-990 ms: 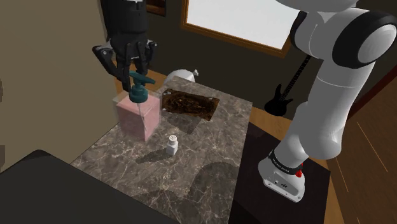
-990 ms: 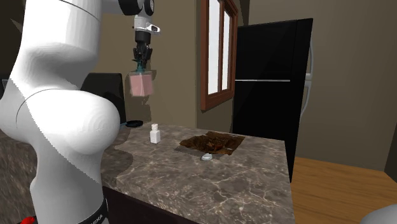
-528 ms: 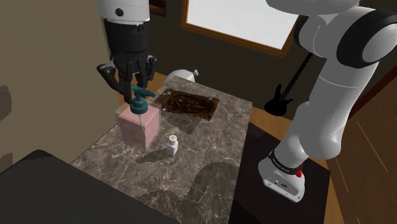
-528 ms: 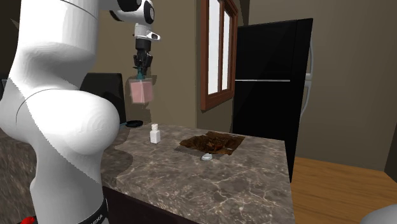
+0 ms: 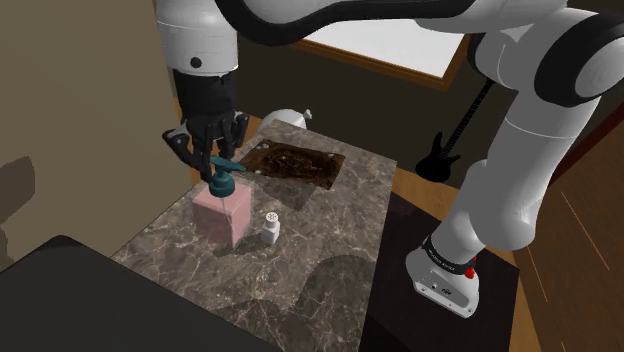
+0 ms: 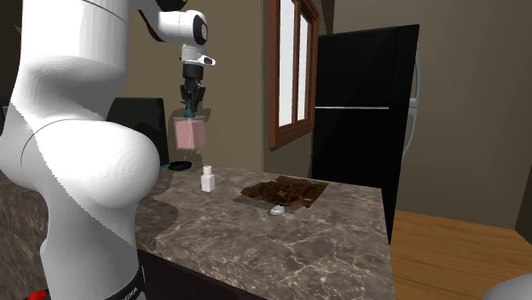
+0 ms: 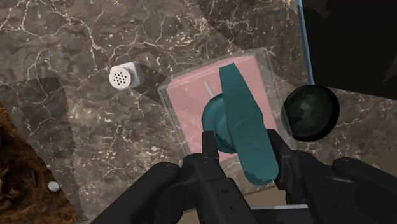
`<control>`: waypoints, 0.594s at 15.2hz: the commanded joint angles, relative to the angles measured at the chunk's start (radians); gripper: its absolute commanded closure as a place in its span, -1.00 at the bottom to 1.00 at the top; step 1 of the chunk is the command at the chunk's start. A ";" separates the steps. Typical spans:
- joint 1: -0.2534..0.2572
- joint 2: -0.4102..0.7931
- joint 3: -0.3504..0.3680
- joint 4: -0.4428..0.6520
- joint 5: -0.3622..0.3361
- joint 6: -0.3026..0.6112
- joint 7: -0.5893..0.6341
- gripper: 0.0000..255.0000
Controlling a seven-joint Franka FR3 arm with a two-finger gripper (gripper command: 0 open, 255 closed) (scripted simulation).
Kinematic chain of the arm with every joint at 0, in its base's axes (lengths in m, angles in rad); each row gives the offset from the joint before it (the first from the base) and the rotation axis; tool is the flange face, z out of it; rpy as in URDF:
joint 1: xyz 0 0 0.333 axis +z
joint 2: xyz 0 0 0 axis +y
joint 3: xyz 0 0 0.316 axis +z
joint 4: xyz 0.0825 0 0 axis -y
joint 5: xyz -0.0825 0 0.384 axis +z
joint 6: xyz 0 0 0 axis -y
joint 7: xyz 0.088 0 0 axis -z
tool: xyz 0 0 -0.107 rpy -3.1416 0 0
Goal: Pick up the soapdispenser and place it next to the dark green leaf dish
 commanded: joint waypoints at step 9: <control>-0.003 0.002 -0.002 -0.133 0.000 0.135 -0.008 1.00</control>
